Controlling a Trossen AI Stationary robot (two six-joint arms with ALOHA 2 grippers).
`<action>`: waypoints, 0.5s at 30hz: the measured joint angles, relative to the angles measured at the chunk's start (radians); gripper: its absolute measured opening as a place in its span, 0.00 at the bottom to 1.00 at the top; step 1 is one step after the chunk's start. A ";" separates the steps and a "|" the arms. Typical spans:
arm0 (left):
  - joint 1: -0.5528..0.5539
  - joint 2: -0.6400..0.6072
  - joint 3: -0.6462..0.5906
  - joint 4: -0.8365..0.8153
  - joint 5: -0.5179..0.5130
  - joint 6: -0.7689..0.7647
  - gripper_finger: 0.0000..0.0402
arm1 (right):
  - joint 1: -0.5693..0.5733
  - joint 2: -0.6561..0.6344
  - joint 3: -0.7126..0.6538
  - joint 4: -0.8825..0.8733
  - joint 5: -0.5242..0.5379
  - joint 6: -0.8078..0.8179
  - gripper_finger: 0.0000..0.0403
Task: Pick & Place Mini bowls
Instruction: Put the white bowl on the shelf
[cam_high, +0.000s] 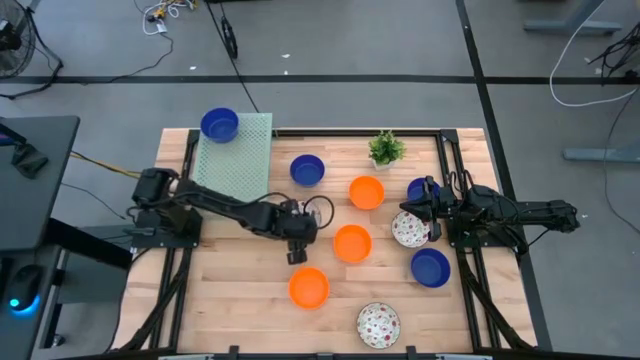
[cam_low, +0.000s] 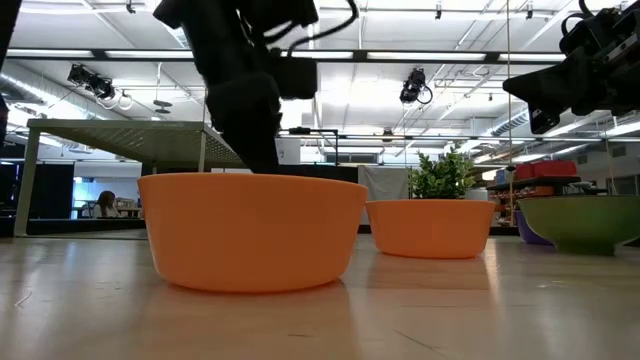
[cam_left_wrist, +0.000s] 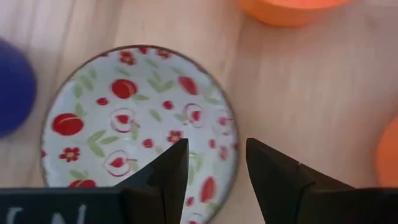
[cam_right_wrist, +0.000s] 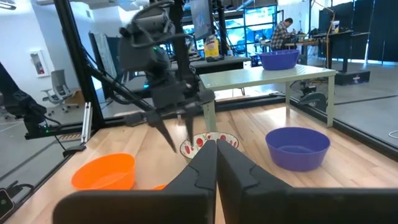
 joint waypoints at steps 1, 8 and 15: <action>0.006 0.001 0.000 0.002 0.001 -0.003 0.41 | 0.000 0.000 0.000 0.000 0.000 0.000 0.03; 0.015 0.003 0.002 0.004 0.003 -0.006 0.41 | 0.000 0.000 0.000 0.000 0.000 0.000 0.03; 0.008 0.004 0.002 0.015 0.017 -0.029 0.41 | 0.000 0.000 0.000 0.000 0.000 0.000 0.03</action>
